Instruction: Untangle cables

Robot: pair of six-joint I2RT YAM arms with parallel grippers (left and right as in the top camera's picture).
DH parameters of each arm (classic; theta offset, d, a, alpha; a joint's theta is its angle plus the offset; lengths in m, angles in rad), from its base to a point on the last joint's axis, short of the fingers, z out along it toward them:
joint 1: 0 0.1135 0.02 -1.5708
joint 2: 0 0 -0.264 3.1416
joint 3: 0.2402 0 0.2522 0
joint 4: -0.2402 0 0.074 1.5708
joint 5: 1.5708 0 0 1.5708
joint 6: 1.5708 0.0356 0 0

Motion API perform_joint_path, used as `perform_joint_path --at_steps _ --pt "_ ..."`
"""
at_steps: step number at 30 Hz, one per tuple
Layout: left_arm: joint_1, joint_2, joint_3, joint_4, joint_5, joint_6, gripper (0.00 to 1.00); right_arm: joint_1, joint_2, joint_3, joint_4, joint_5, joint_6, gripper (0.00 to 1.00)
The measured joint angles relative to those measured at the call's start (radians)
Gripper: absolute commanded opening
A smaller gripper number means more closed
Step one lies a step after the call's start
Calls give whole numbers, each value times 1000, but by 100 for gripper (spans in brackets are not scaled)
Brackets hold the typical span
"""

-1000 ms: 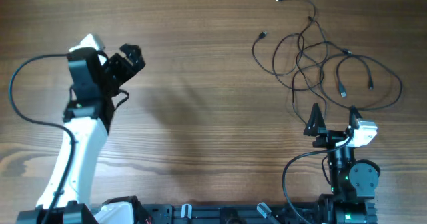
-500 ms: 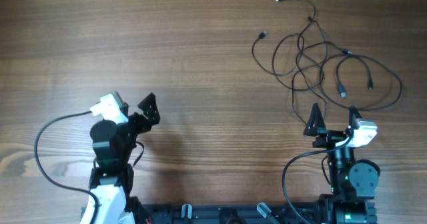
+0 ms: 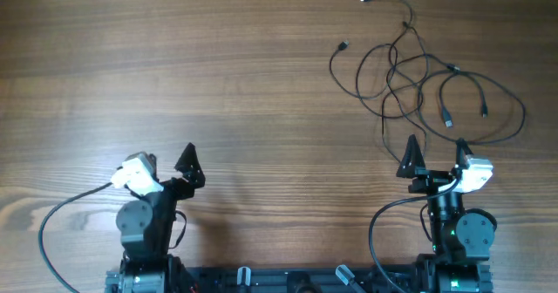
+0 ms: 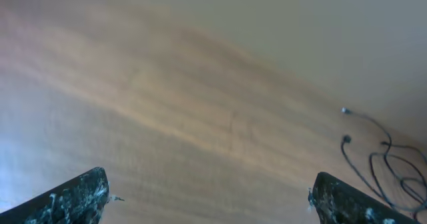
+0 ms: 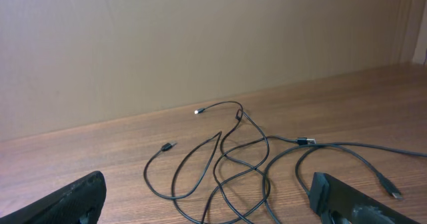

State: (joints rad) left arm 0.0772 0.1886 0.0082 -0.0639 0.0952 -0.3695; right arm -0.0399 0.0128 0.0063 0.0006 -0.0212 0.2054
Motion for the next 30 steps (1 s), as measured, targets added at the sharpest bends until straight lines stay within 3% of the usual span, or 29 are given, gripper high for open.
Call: perform_joint_path --at_steps 4,8,30 --pt "0 -137 0 0 -8 139 100 0 0 0 0 0 0 100" --pt "0 -174 0 0 -10 199 100 0 0 0 0 0 0 100" --pt "0 -174 0 0 -13 212 100 0 0 0 0 0 0 100"
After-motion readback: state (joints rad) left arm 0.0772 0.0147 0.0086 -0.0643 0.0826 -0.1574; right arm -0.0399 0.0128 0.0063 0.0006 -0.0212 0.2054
